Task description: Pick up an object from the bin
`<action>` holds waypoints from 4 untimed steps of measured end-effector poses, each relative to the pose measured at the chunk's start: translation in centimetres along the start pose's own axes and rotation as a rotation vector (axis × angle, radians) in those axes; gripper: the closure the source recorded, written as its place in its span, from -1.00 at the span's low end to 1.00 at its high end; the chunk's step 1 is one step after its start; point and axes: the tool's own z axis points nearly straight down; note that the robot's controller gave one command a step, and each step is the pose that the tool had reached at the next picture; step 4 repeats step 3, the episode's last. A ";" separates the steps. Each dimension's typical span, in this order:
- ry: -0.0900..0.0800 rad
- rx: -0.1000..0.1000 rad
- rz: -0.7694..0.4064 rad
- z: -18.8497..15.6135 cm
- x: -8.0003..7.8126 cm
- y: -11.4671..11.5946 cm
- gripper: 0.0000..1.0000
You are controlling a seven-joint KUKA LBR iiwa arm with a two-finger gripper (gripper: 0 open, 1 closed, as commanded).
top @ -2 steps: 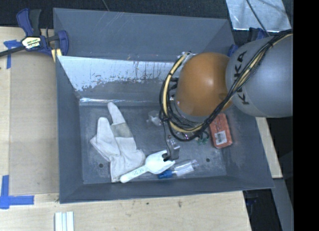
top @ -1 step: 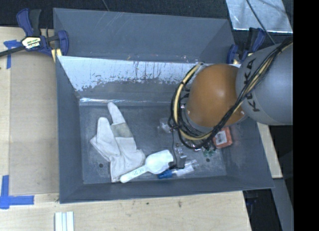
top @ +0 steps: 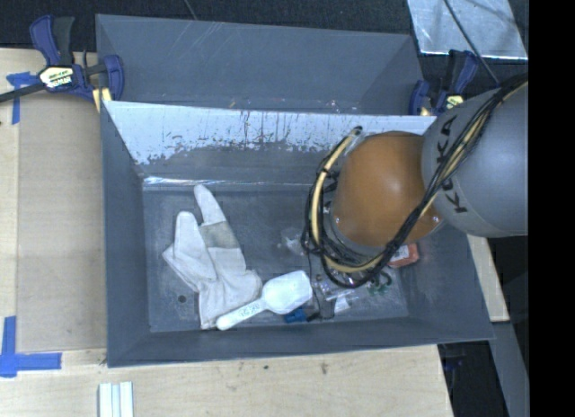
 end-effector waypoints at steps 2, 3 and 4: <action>0.004 -0.001 0.107 3.6 -0.2 1.4 1.00; -0.002 -0.001 0.091 -6.6 -1.0 1.5 1.00; -0.002 -0.001 0.091 -6.6 -1.0 1.5 1.00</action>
Offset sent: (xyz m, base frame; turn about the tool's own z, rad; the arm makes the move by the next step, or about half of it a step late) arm 0.0000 0.0000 0.0000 0.0000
